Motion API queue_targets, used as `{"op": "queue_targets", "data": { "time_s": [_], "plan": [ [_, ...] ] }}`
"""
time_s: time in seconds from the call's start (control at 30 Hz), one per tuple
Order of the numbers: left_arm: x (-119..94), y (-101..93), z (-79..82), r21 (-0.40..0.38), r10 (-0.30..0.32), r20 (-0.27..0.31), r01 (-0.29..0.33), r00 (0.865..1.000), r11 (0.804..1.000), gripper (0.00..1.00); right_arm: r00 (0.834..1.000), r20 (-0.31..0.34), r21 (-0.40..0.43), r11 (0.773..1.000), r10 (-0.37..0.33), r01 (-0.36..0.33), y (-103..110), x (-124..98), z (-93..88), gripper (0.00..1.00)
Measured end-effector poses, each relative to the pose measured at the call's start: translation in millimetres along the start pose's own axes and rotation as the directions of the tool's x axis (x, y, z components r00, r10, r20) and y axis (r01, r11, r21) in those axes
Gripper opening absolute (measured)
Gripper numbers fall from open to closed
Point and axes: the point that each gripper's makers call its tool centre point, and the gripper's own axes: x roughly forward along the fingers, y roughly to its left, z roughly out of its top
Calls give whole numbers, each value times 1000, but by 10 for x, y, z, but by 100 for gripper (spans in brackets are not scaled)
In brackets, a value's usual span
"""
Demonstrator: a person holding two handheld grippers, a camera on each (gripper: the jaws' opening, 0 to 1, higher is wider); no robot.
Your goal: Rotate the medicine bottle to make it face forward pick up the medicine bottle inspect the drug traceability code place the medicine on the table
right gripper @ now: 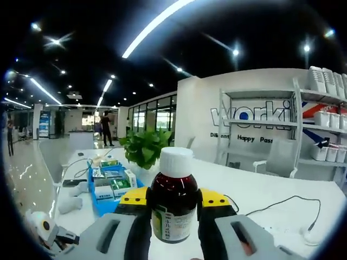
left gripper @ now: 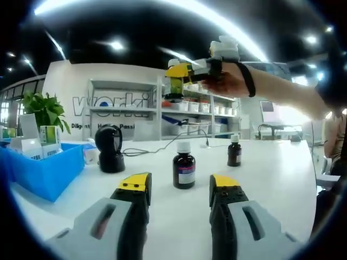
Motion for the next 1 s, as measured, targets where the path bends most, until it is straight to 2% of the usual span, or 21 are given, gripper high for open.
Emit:
{"op": "queue_targets", "data": {
  "time_s": [0.43, 0.8, 1.0],
  "plan": [
    [0, -10, 15, 0, 4, 4, -4, 1000, 1000, 34, 1000, 12, 31, 999, -10, 9, 101, 250, -33, 27],
    [4, -6, 14, 2, 7, 4, -7, 1000, 1000, 34, 999, -11, 46, 998, -35, 35, 100, 356, -259, 27],
    [6, -2, 10, 3, 8, 2, -8, 1000, 1000, 34, 998, -25, 60, 996, -60, 62, 27, 426, -390, 27]
  ]
}}
